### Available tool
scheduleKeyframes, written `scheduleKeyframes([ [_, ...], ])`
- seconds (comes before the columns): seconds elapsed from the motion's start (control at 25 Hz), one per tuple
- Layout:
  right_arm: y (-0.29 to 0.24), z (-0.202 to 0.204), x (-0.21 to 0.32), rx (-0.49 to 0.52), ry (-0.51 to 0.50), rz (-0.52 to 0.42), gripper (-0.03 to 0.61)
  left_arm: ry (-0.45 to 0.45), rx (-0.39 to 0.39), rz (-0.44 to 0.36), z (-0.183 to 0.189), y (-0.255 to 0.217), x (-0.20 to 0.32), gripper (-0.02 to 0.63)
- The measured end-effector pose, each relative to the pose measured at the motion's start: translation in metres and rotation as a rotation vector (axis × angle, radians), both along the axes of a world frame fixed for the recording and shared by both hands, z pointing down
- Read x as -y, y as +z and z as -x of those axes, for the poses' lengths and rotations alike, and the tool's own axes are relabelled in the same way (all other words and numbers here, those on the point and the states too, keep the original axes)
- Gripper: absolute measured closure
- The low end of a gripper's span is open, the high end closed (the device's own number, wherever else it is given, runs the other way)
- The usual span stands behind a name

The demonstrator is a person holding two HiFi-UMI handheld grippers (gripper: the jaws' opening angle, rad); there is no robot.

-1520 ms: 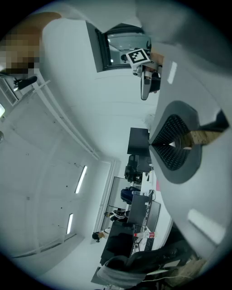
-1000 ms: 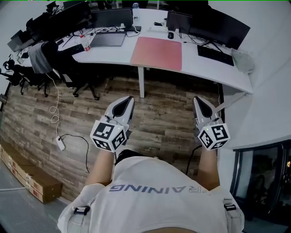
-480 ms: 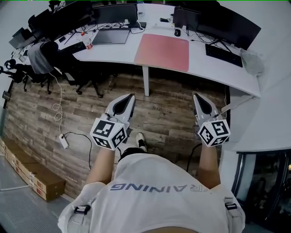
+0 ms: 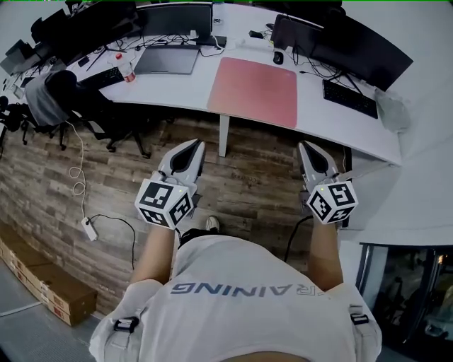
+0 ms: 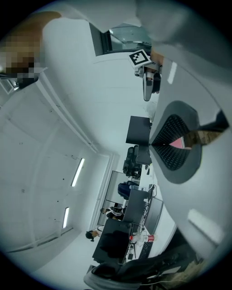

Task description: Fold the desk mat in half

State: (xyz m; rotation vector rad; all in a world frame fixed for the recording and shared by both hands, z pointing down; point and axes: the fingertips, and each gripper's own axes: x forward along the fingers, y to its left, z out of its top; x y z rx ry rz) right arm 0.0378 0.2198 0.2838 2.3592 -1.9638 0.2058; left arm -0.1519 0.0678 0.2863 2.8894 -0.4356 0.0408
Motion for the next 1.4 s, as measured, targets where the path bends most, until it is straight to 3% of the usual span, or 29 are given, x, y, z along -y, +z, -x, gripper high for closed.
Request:
scheduleKeyframes([
  [0.52,0.037,-0.013,0.118,0.029,-0.087,0.082,0.561,-0.042,0.036,0.037,-0.024,0.02,0.104,0.615],
  [0.68,0.04,-0.042,0.15,0.059,-0.111,0.075,0.561,-0.066,0.054,0.029,-0.048,0.02,0.127,0.615],
  [1.0,0.045,-0.101,0.217,0.063,-0.253,0.069,0.561,-0.201,0.081,0.018,-0.092,0.016,0.162,0.615],
  [1.4,0.063,-0.187,0.26,0.087,-0.377,0.101,0.561,-0.313,0.132,0.019,-0.169,0.021,0.174,0.615],
])
